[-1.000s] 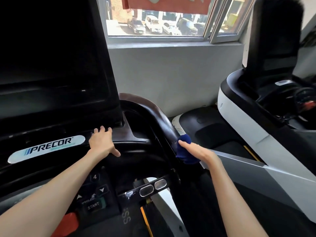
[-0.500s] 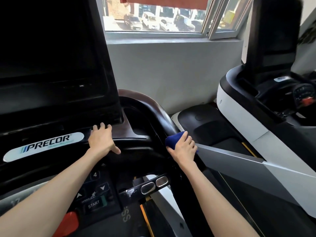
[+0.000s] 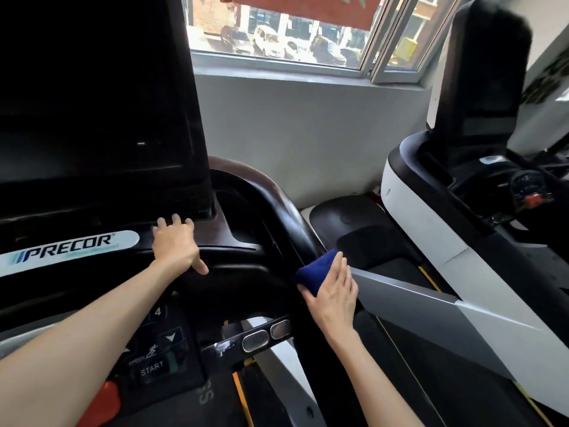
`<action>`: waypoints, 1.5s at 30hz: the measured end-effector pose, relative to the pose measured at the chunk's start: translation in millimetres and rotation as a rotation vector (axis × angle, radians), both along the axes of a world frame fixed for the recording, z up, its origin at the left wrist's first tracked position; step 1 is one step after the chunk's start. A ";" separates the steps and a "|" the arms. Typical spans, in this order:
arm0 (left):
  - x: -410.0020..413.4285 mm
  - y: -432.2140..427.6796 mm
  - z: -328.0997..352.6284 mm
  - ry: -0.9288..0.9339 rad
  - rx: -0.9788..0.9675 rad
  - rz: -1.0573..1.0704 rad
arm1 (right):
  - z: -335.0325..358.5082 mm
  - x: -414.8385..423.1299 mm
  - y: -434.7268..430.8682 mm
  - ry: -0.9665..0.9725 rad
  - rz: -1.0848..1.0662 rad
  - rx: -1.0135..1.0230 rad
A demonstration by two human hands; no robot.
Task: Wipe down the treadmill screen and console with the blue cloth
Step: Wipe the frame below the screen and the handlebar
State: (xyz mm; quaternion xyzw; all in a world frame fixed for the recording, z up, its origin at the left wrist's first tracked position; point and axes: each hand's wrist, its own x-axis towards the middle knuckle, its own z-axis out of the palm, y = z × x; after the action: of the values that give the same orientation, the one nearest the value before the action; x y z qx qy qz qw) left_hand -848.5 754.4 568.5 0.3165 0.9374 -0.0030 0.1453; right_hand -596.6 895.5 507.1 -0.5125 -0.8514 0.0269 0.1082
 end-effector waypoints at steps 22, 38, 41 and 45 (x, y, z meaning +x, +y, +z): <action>-3.8 -0.4 4.3 0.005 -0.043 -0.050 | 4.6 -135.6 53.6 -0.094 0.155 -0.019; -3.9 2.7 8.2 -0.031 -0.048 -0.039 | -7.1 -183.3 69.3 -0.038 0.070 -0.070; -4.3 6.0 7.4 -0.041 -0.071 -0.032 | -4.6 -224.3 83.1 -0.050 0.043 -0.096; -3.2 7.1 8.0 -0.044 -0.093 -0.024 | 1.2 -245.6 93.3 -0.114 0.125 -0.128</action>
State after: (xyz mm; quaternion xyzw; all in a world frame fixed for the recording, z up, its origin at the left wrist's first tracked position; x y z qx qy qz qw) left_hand -851.7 761.5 576.5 0.3206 0.9290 -0.0412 0.1802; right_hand -842.2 988.8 508.2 -0.4649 -0.8831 0.0587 0.0248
